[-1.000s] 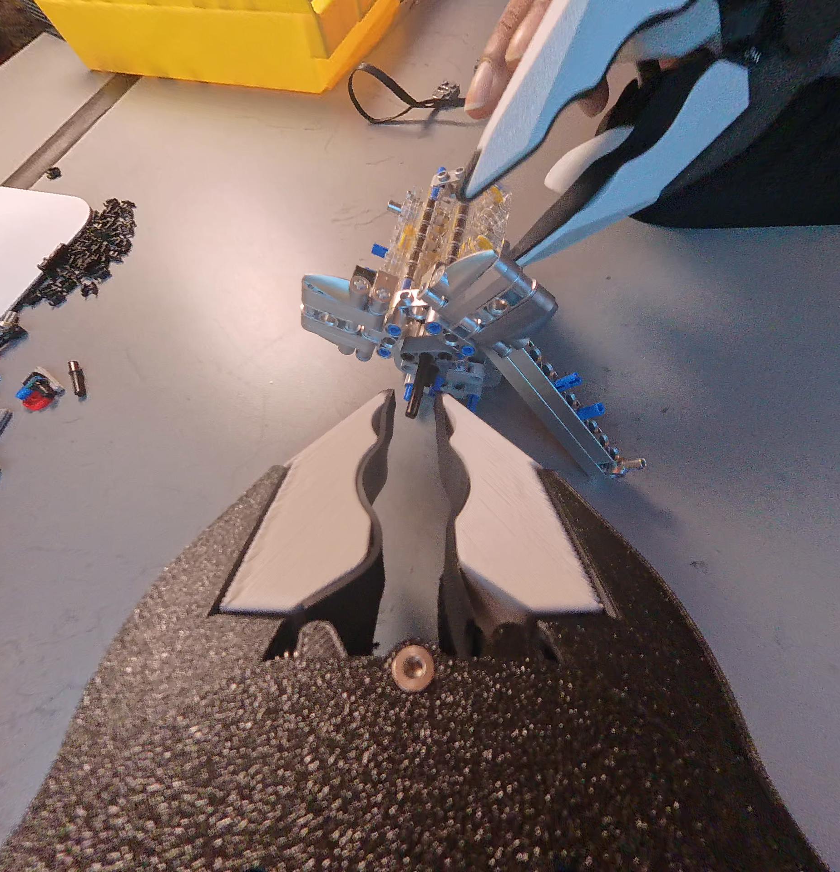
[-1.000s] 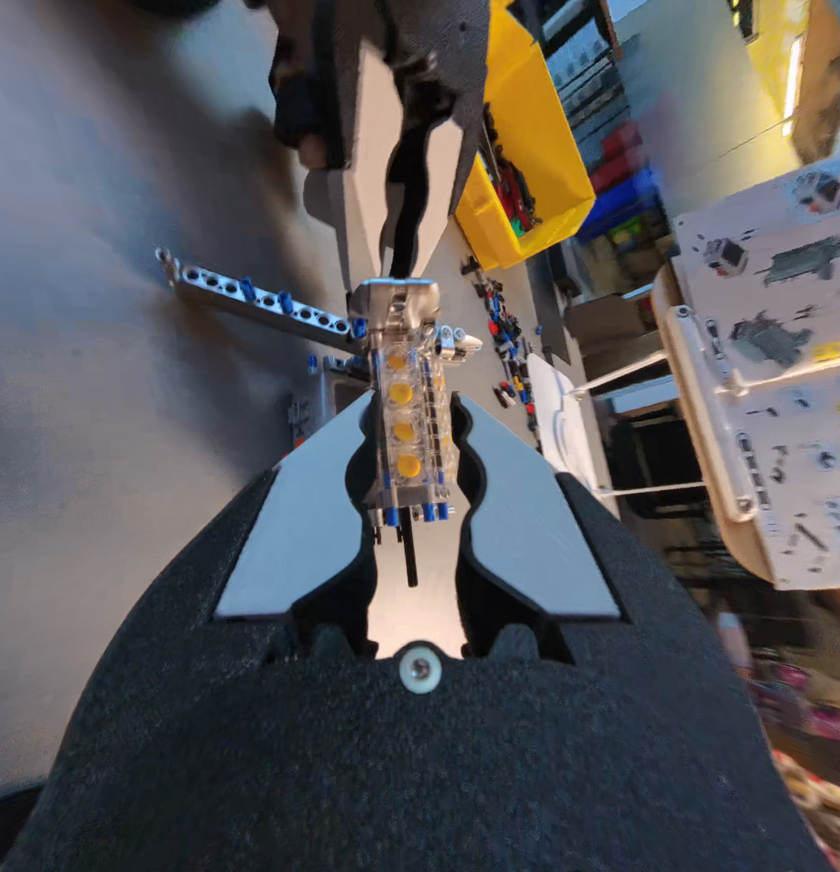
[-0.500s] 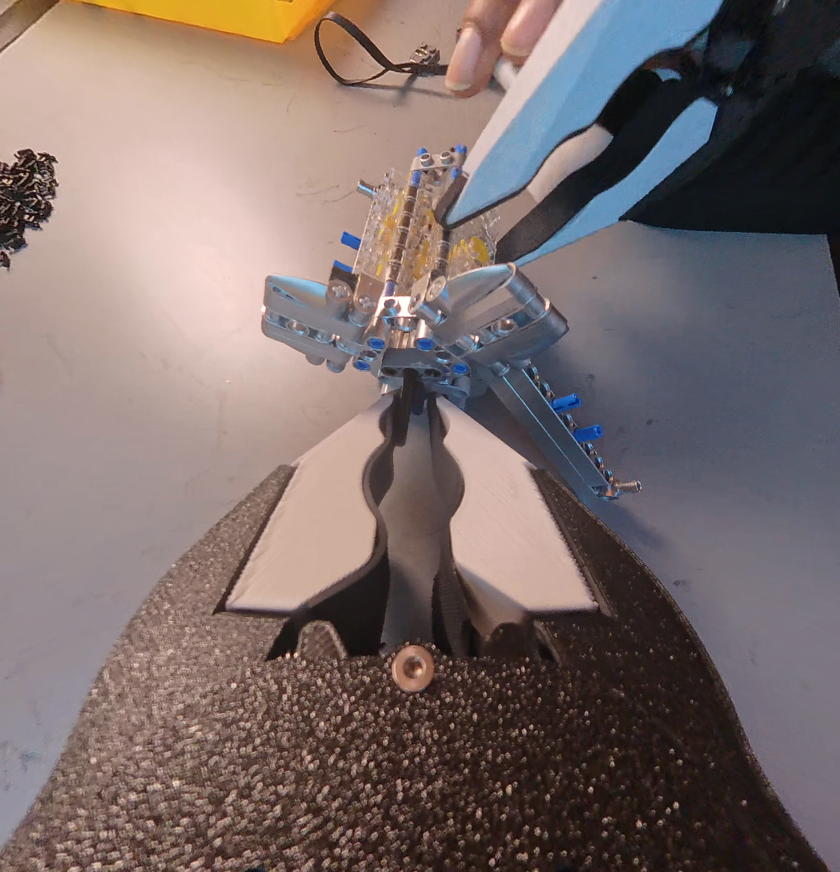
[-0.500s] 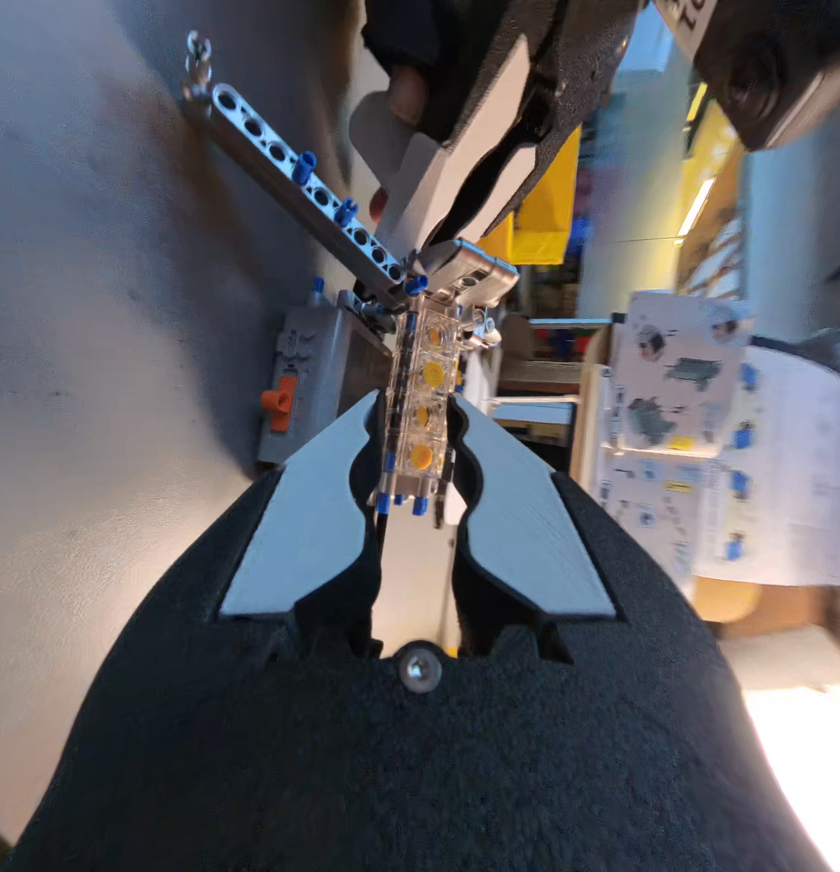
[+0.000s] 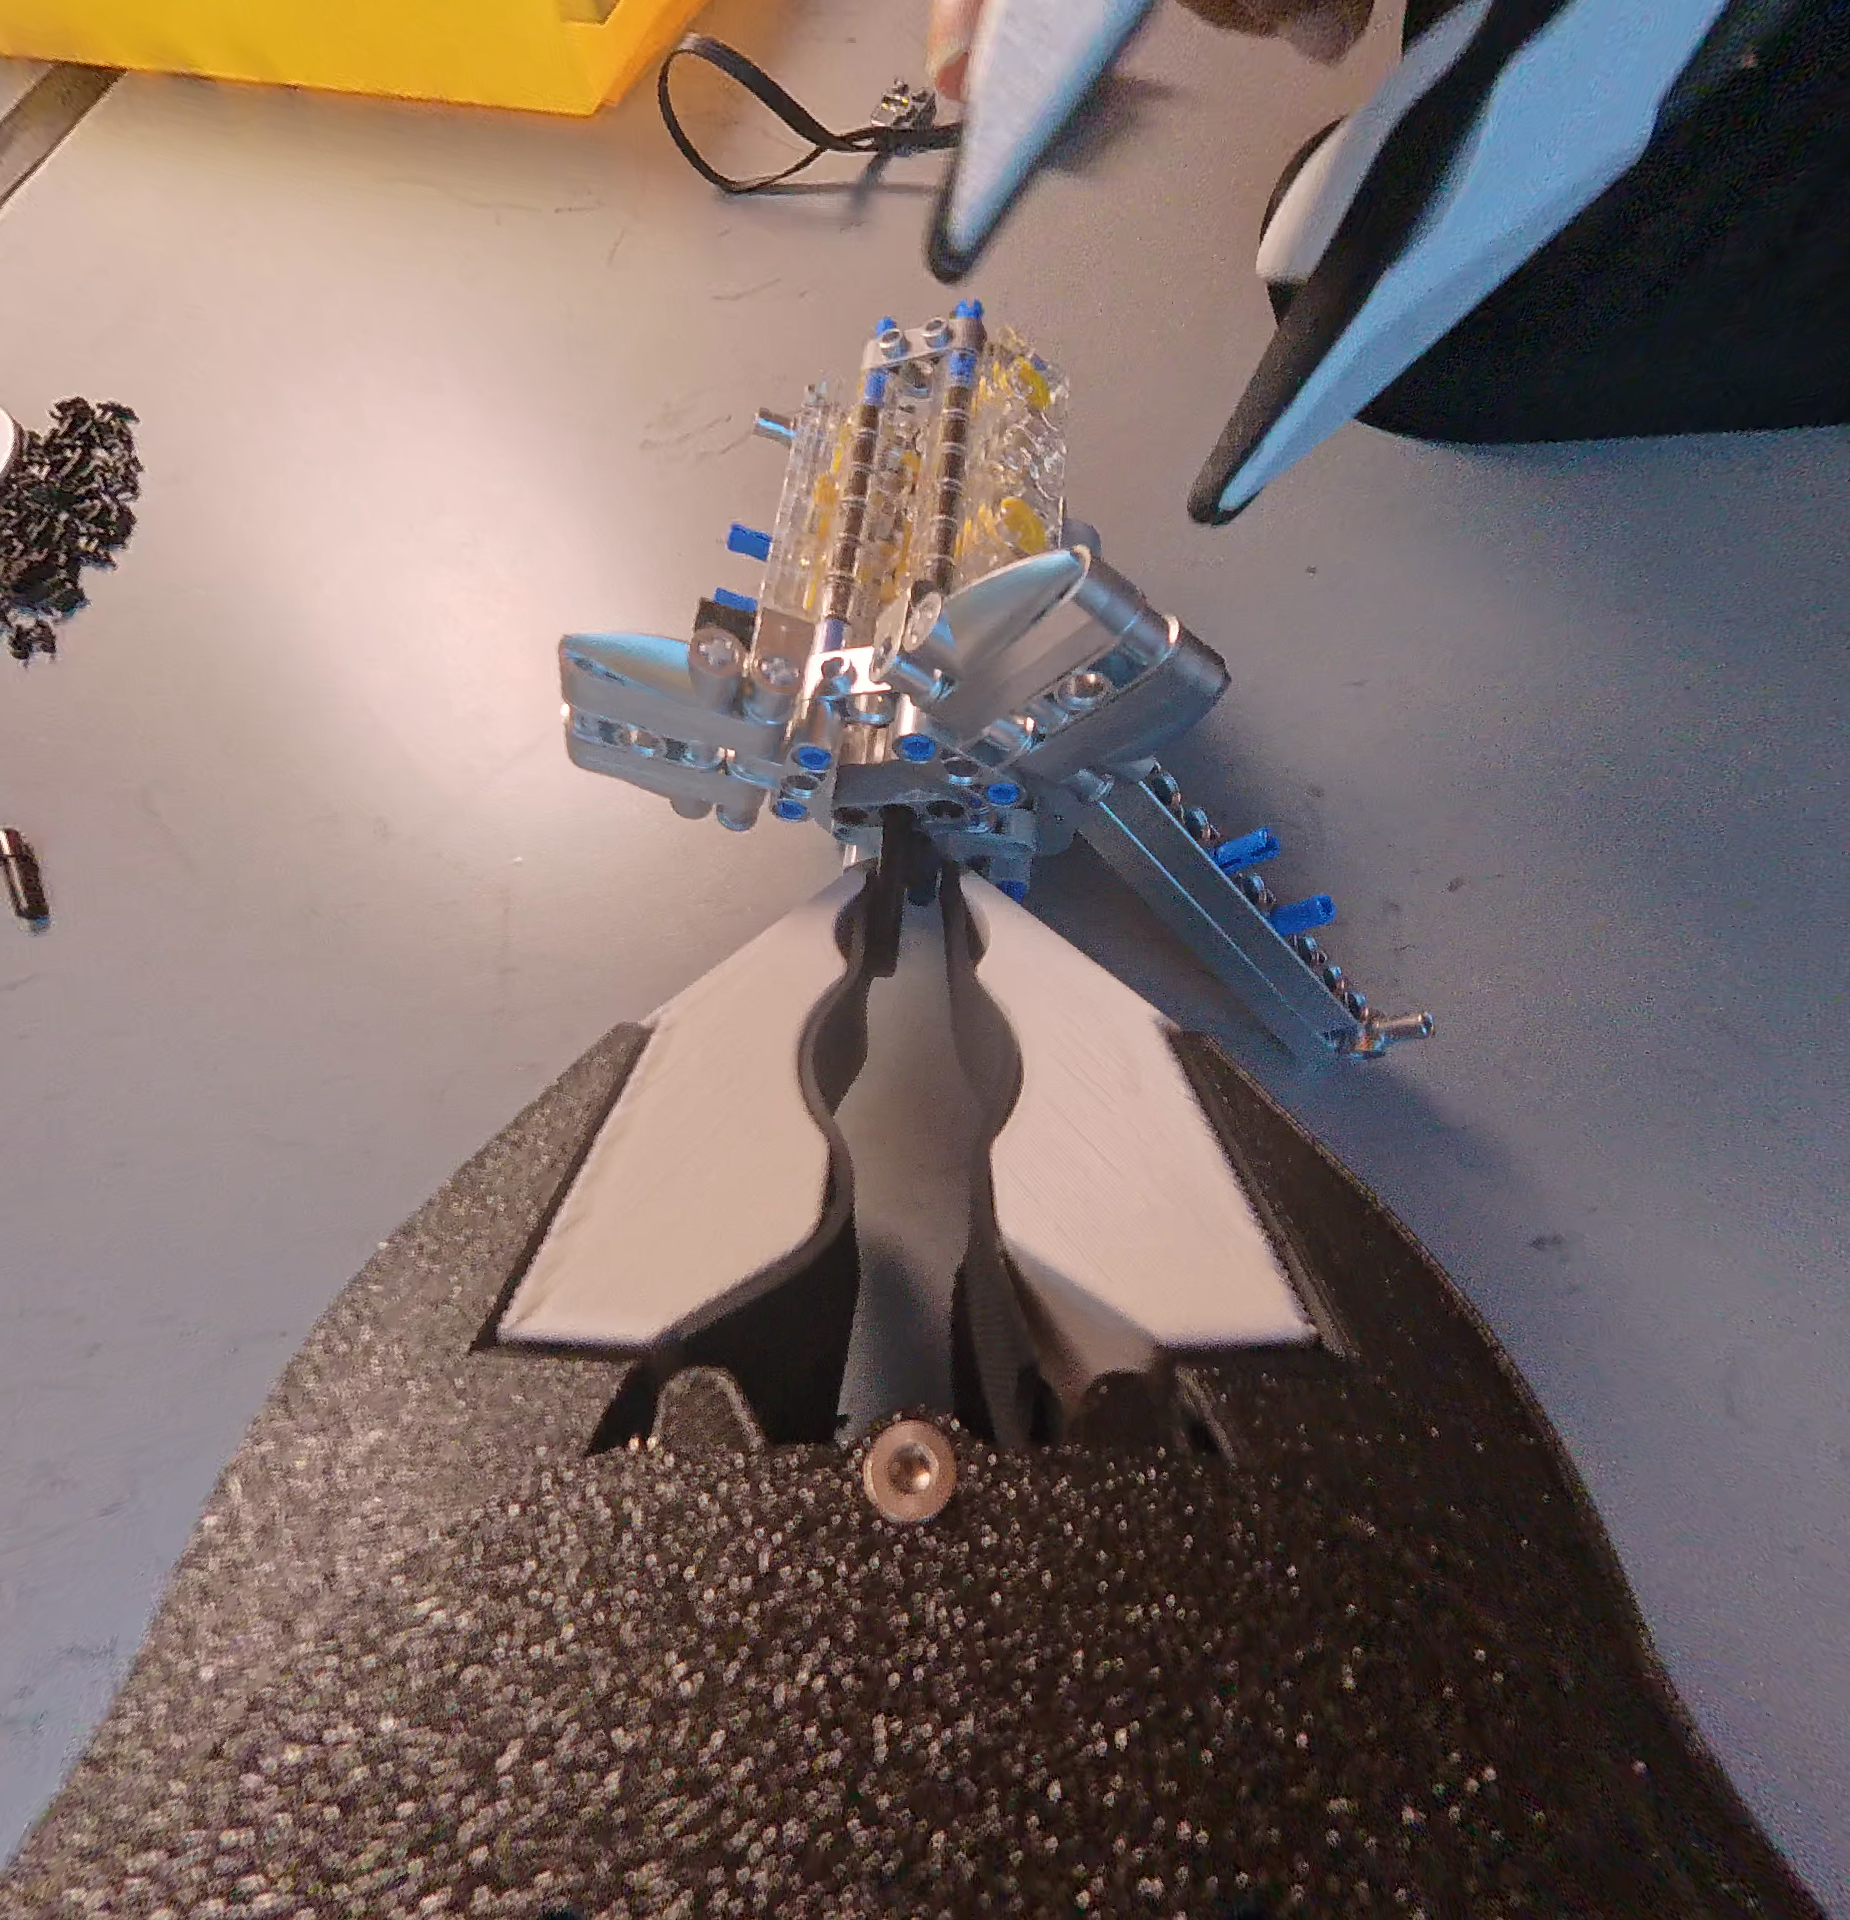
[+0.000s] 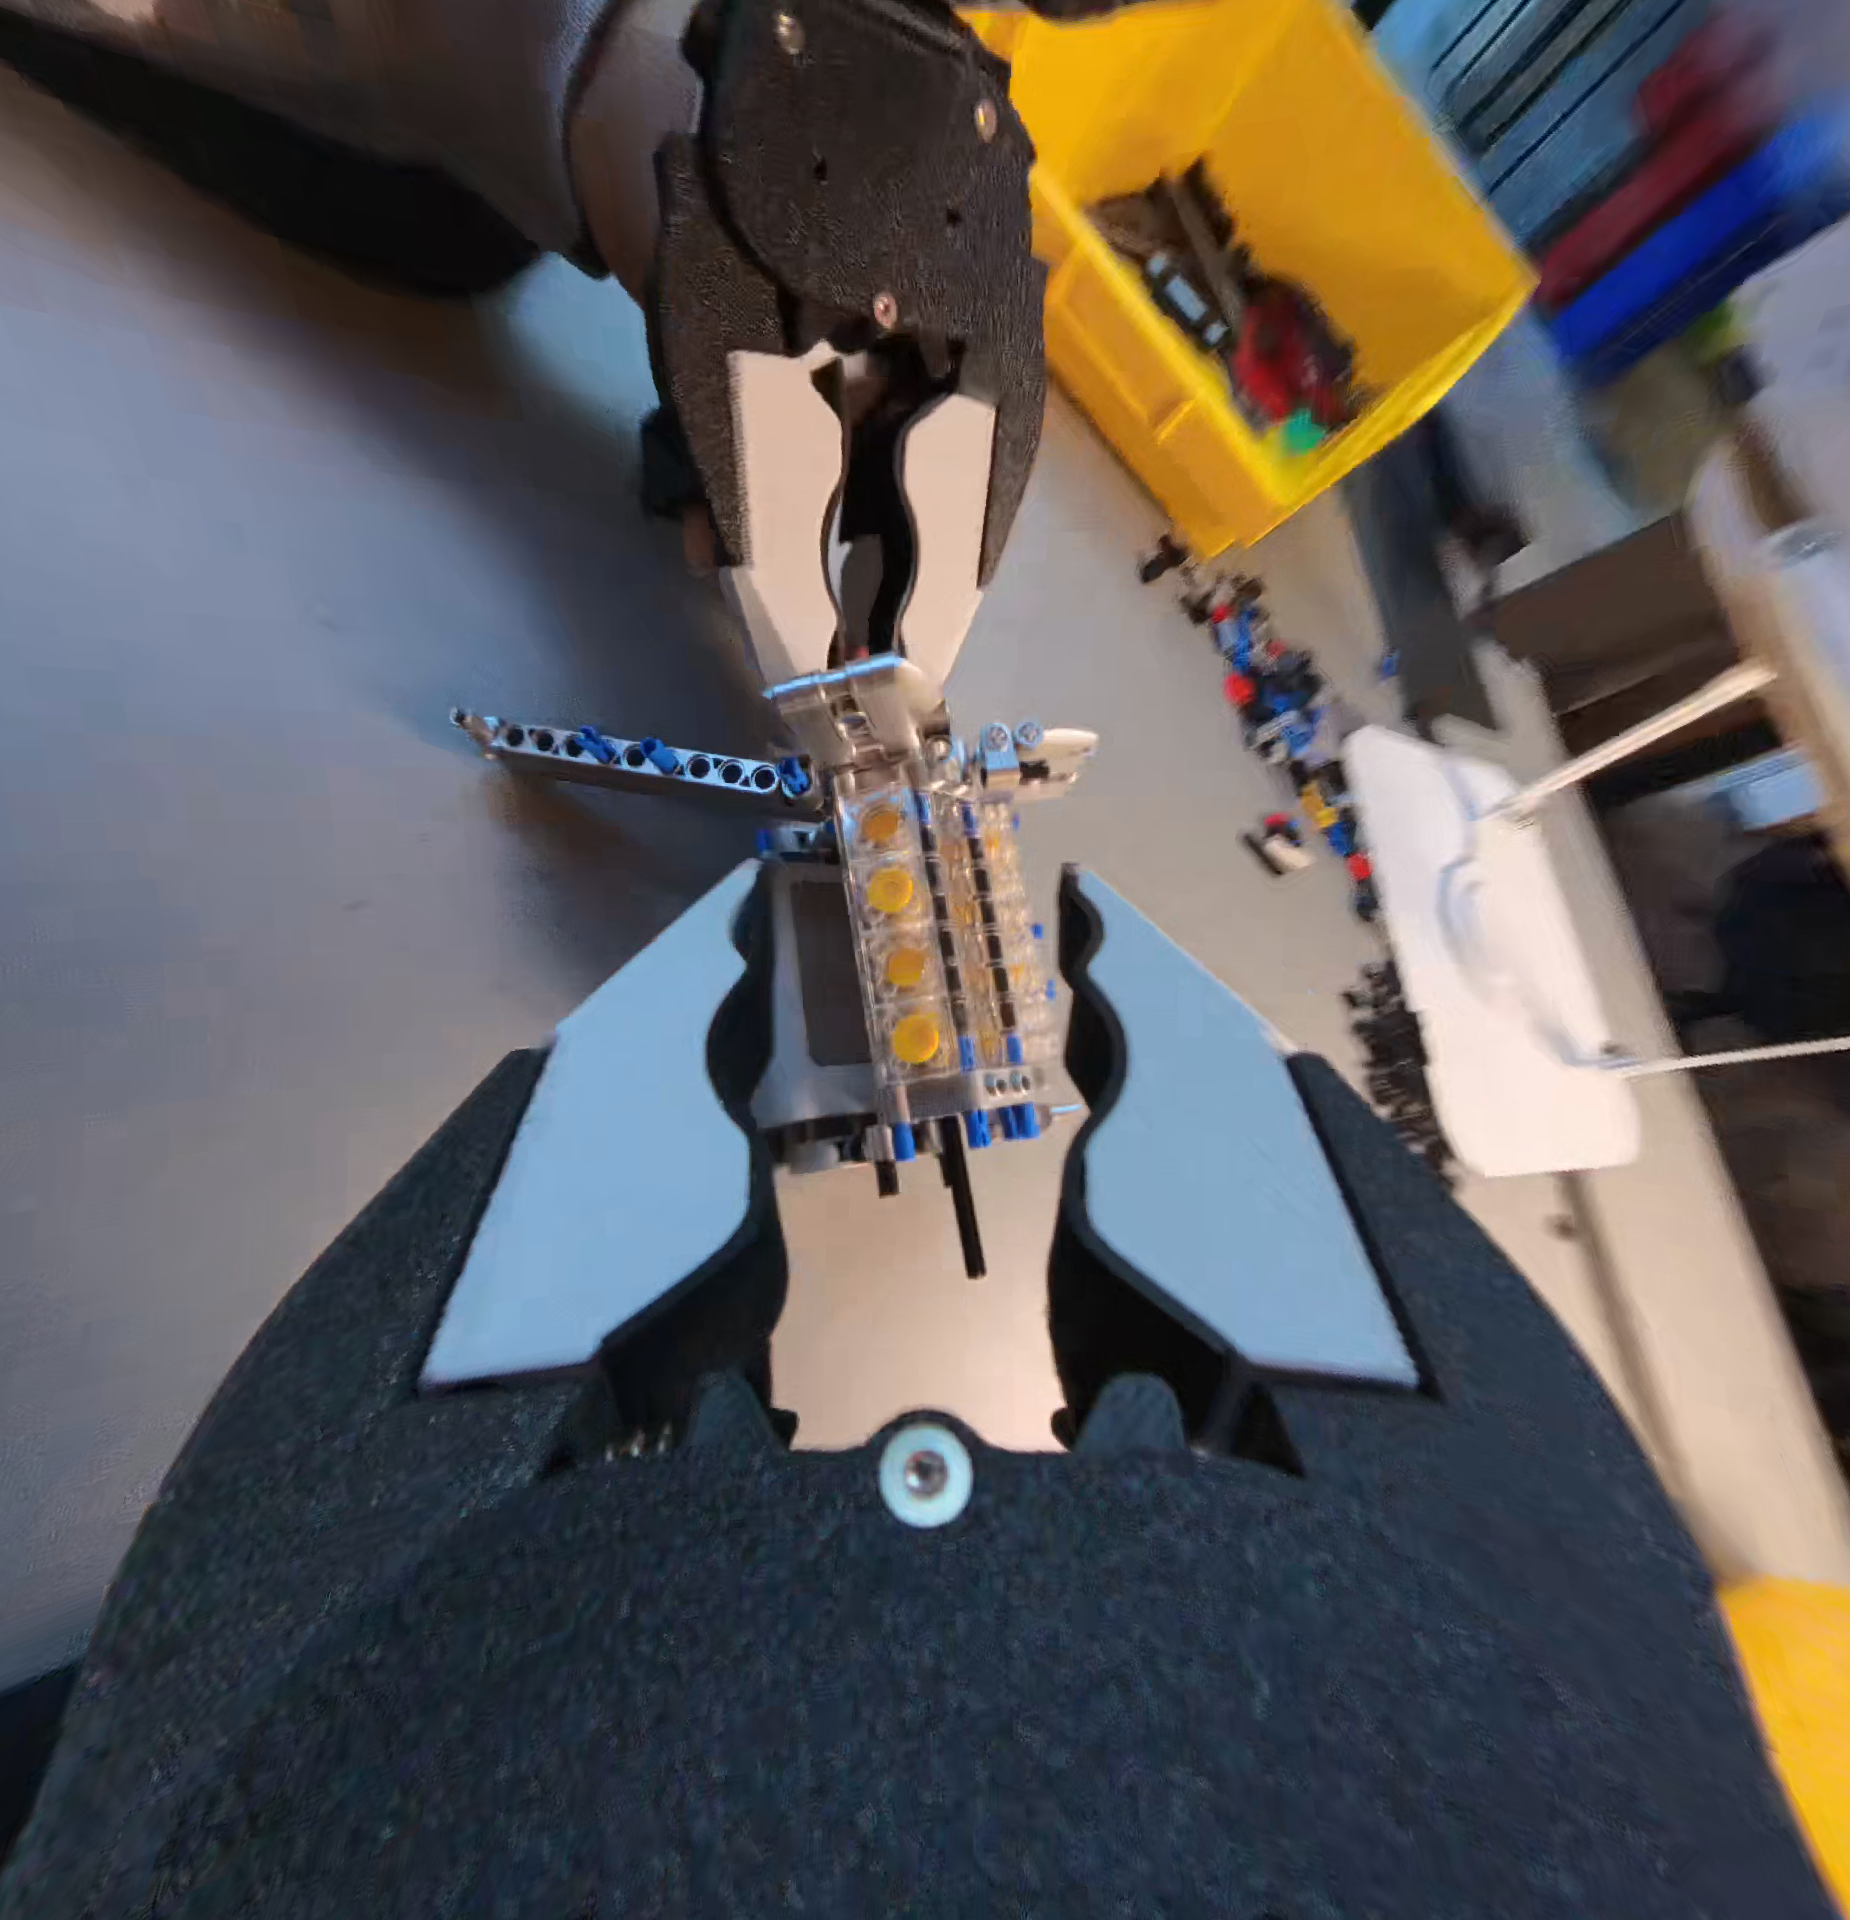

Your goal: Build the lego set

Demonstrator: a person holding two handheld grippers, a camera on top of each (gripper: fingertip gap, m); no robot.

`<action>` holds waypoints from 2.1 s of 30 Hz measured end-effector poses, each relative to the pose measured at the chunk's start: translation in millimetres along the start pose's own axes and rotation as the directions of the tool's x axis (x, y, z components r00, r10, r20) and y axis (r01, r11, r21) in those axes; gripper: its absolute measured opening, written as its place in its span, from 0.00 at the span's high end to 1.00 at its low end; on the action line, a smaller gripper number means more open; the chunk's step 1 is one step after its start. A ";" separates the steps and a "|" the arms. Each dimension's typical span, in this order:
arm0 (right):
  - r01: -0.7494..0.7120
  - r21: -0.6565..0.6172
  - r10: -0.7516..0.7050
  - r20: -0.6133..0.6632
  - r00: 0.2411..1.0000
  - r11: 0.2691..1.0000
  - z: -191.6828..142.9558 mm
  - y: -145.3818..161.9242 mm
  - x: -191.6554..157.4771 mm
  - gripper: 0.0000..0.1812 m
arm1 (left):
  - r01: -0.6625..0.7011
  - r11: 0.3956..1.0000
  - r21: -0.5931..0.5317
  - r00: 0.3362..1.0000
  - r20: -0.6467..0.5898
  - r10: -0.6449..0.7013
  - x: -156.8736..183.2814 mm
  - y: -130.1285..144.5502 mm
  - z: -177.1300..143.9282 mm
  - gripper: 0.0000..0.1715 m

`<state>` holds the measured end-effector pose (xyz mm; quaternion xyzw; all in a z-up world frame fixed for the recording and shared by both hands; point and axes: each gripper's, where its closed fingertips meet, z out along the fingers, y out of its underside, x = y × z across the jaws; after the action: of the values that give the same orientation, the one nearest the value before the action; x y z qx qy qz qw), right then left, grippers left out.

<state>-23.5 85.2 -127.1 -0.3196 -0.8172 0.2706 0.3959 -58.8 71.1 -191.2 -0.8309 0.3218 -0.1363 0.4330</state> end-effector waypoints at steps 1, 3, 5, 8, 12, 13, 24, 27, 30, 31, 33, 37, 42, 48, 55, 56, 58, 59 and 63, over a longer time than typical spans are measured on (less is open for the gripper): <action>-0.083 -0.046 0.088 0.096 0.991 0.995 2.0 4.8 0.8 0.62 | -0.021 1.000 0.001 1.000 -0.003 0.021 -1.1 0.3 -0.2 0.96; -0.189 -0.157 0.224 0.245 0.943 0.969 10.0 18.1 5.1 0.55 | -0.038 0.999 0.003 0.999 -0.011 0.038 -3.7 0.2 -0.3 0.95; -0.234 -0.243 0.315 0.386 0.867 0.941 19.0 26.9 4.7 0.53 | -0.032 0.999 -0.011 0.999 -0.037 0.031 -3.6 2.0 -3.1 0.93; -0.260 -0.350 0.417 0.512 0.751 0.900 32.3 32.8 4.0 0.53 | -0.004 0.999 -0.035 0.998 -0.059 0.002 -2.1 6.7 -15.6 0.82; -0.185 -0.436 0.435 0.588 0.682 0.881 36.8 36.3 -5.8 0.62 | 0.015 0.999 -0.036 1.000 -0.011 -0.016 -4.5 13.9 -21.8 0.76; -0.160 -0.431 0.411 0.590 0.695 0.888 36.8 35.6 -6.7 0.62 | 0.005 0.999 -0.051 1.000 0.000 -0.005 -4.7 17.5 -20.9 0.76; 0.059 -0.268 0.047 0.371 0.928 0.962 35.9 26.6 -9.4 0.72 | -0.010 0.996 -0.083 0.998 -0.060 0.005 10.6 19.4 -10.0 0.71; -0.031 -0.256 0.148 0.454 0.879 0.966 30.6 16.2 -9.9 0.66 | -0.013 0.998 -0.069 0.998 -0.059 0.009 12.1 16.7 -9.4 0.75; -0.079 -0.352 0.279 0.565 0.777 0.933 30.1 22.2 -6.8 0.60 | -0.030 0.998 -0.051 0.998 -0.048 0.027 12.0 13.5 -11.8 0.84; -0.084 -0.390 0.322 0.597 0.735 0.917 32.2 25.4 -7.5 0.59 | -0.030 0.998 -0.054 0.998 -0.049 0.028 12.2 14.1 -11.6 0.84; -0.082 -0.451 0.393 0.659 0.642 0.889 36.4 28.2 -14.4 0.58 | -0.032 0.997 -0.074 0.999 -0.038 0.029 10.3 18.1 -11.4 0.83; -0.008 -0.449 0.363 0.713 0.600 0.894 43.6 28.2 -22.9 0.61 | -0.020 0.996 -0.088 0.999 -0.028 0.018 8.2 24.5 -16.2 0.78; 0.025 -0.355 0.237 0.673 0.701 0.935 42.5 25.6 -20.0 0.62 | -0.001 0.995 -0.097 0.999 -0.041 -0.003 5.8 28.4 -20.3 0.74; 0.081 -0.243 0.074 0.568 0.820 0.967 39.0 21.5 -16.6 0.70 | -0.012 0.995 -0.102 0.998 -0.062 0.005 10.3 29.2 -16.7 0.72; 0.087 -0.218 0.036 0.506 0.862 0.972 32.2 9.7 -10.7 0.69 | 0.003 0.996 -0.086 0.998 -0.059 -0.008 11.2 27.4 -19.1 0.74; 0.120 -0.225 0.004 0.484 0.875 0.967 31.7 11.9 -9.4 0.69 | 0.006 0.997 -0.075 0.998 -0.063 -0.011 12.5 25.4 -19.9 0.76; 0.168 -0.239 -0.050 0.434 0.900 0.957 31.2 15.3 -8.1 0.71 | 0.013 0.999 -0.047 0.996 -0.091 -0.017 18.2 19.2 -20.9 0.79; 0.172 -0.239 -0.063 0.405 0.912 0.956 30.2 14.1 -7.6 0.71 | 0.019 0.999 -0.035 0.994 -0.108 -0.023 21.8 16.3 -21.2 0.81; -0.015 -0.235 0.072 0.236 0.969 0.972 14.2 -7.5 -9.8 0.69 | 0.038 0.999 -0.026 0.990 -0.133 -0.041 31.5 9.8 -22.3 0.86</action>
<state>-32.7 70.5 -134.2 -0.3460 -0.8781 0.2194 0.2470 -50.4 32.3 -187.6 -0.8310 0.3353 -0.1964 0.3980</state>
